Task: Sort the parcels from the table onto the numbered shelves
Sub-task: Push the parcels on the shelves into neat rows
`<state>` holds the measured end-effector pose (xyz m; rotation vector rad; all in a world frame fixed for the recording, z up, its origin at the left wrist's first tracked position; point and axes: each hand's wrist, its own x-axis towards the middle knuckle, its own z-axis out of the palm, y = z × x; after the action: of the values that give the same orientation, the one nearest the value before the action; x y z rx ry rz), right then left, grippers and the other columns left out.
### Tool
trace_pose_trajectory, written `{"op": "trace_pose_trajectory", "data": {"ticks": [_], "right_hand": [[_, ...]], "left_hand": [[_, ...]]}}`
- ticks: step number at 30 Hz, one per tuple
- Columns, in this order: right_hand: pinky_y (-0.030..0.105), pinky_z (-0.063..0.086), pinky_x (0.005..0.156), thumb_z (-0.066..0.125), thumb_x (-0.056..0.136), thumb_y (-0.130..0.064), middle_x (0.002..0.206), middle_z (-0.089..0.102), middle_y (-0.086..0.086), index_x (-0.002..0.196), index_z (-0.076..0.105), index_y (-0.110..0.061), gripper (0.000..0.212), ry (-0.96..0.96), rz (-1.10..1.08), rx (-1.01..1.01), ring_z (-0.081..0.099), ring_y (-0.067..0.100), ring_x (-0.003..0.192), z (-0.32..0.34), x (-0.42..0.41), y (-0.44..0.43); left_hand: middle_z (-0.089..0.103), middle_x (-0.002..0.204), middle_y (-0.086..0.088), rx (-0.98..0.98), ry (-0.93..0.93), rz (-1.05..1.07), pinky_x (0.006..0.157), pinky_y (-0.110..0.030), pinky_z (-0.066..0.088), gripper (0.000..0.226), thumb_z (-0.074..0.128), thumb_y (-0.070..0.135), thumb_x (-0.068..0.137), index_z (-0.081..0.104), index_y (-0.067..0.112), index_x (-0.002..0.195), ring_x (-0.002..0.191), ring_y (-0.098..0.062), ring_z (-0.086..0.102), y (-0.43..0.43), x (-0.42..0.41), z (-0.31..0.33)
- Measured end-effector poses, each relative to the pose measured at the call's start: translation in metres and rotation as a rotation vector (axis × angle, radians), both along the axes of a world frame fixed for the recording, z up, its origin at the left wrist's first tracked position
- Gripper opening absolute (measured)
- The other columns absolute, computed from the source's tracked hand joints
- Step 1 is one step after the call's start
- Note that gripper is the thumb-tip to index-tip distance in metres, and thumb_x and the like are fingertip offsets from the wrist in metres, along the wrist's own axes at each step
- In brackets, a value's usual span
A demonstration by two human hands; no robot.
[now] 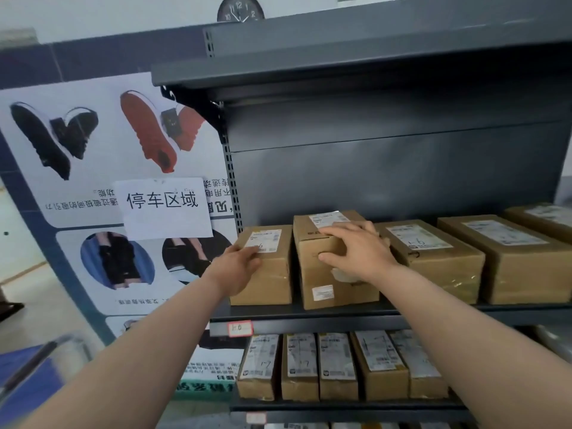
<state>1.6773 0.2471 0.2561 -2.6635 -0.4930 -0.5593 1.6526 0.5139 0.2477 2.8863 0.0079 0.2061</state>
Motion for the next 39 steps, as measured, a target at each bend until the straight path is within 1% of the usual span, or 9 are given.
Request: {"op": "trace_pose_trajectory", "data": {"ticks": [4, 8, 13, 21, 24, 26, 30, 35, 39], "right_hand": [[0.051, 0.038, 0.095, 0.058, 0.081, -0.062, 0.143, 0.042, -0.017, 0.130, 0.044, -0.051, 0.052, -0.008, 0.042, 0.054, 0.025, 0.020, 0.132, 0.001, 0.000, 0.015], [0.049, 0.035, 0.092, 0.057, 0.078, -0.067, 0.140, 0.045, -0.013, 0.123, 0.046, -0.050, 0.050, -0.054, -0.071, 0.071, 0.028, 0.025, 0.131, -0.007, -0.001, 0.032], [0.048, 0.036, 0.090, 0.059, 0.078, -0.065, 0.136, 0.049, -0.007, 0.119, 0.048, -0.046, 0.046, -0.142, -0.151, 0.078, 0.032, 0.029, 0.127, -0.013, -0.001, 0.045], [0.050, 0.034, 0.093, 0.056, 0.080, -0.067, 0.140, 0.045, -0.009, 0.124, 0.048, -0.046, 0.050, -0.139, -0.115, 0.076, 0.029, 0.026, 0.129, -0.011, 0.000, 0.041], [0.061, 0.019, 0.107, 0.052, 0.082, -0.067, 0.150, 0.033, -0.010, 0.135, 0.041, -0.044, 0.059, -0.199, -0.087, 0.070, 0.017, 0.022, 0.140, -0.015, -0.005, 0.035], [0.063, 0.011, 0.109, 0.048, 0.083, -0.067, 0.154, 0.028, -0.010, 0.138, 0.037, -0.042, 0.061, -0.261, -0.090, 0.074, 0.009, 0.017, 0.144, -0.018, -0.011, 0.023], [0.061, 0.013, 0.110, 0.041, 0.087, -0.065, 0.155, 0.026, -0.007, 0.140, 0.036, -0.041, 0.058, -0.309, -0.163, 0.050, 0.007, 0.015, 0.145, -0.020, -0.019, -0.029], [0.059, 0.012, 0.112, 0.035, 0.089, -0.067, 0.157, 0.023, -0.004, 0.141, 0.035, -0.041, 0.059, -0.253, -0.306, 0.014, 0.004, 0.017, 0.147, -0.024, -0.028, -0.122], [0.054, 0.007, 0.115, 0.032, 0.089, -0.068, 0.159, 0.017, -0.001, 0.143, 0.034, -0.037, 0.062, -0.143, -0.321, 0.018, 0.000, 0.016, 0.147, -0.028, -0.028, -0.189]], "left_hand": [[0.036, 0.147, -0.012, -0.038, -0.034, 0.008, 0.109, -0.047, 0.036, 0.042, 0.041, 0.040, 0.101, 0.044, 0.029, 0.142, 0.128, -0.038, 0.044, 0.006, -0.007, 0.000], [0.039, 0.143, -0.010, -0.068, -0.047, -0.015, 0.104, -0.042, 0.041, 0.036, 0.039, 0.031, 0.103, 0.049, 0.027, 0.137, 0.118, -0.033, 0.052, 0.017, -0.016, 0.000], [0.042, 0.137, -0.009, -0.066, -0.062, -0.027, 0.101, -0.041, 0.043, 0.032, 0.037, 0.027, 0.104, 0.051, 0.030, 0.133, 0.114, -0.031, 0.052, 0.020, -0.019, 0.000], [0.038, 0.145, -0.006, -0.076, -0.084, -0.011, 0.106, -0.047, 0.038, 0.033, 0.037, 0.033, 0.103, 0.044, 0.029, 0.135, 0.124, -0.035, 0.042, 0.014, -0.021, -0.003], [0.033, 0.151, -0.004, -0.020, -0.245, -0.046, 0.112, -0.049, 0.029, 0.048, 0.049, 0.040, 0.097, 0.039, 0.022, 0.140, 0.137, -0.031, 0.029, -0.005, -0.024, 0.007], [0.029, 0.154, -0.005, -0.022, -0.365, -0.124, 0.115, -0.048, 0.026, 0.053, 0.051, 0.040, 0.096, 0.036, 0.021, 0.144, 0.142, -0.027, 0.025, -0.026, -0.025, 0.020], [0.029, 0.155, -0.009, -0.002, -0.473, -0.285, 0.117, -0.044, 0.022, 0.053, 0.053, 0.033, 0.096, 0.037, 0.018, 0.145, 0.143, -0.027, 0.024, -0.087, -0.020, 0.039], [0.023, 0.159, -0.006, 0.105, -0.475, -0.414, 0.120, -0.039, 0.012, 0.052, 0.051, 0.031, 0.098, 0.035, 0.021, 0.147, 0.147, -0.023, 0.014, -0.173, -0.008, 0.036], [0.018, 0.160, -0.007, 0.183, -0.383, -0.467, 0.121, -0.041, 0.010, 0.056, 0.049, 0.034, 0.099, 0.030, 0.021, 0.150, 0.148, -0.024, 0.011, -0.233, 0.005, 0.029]]}}
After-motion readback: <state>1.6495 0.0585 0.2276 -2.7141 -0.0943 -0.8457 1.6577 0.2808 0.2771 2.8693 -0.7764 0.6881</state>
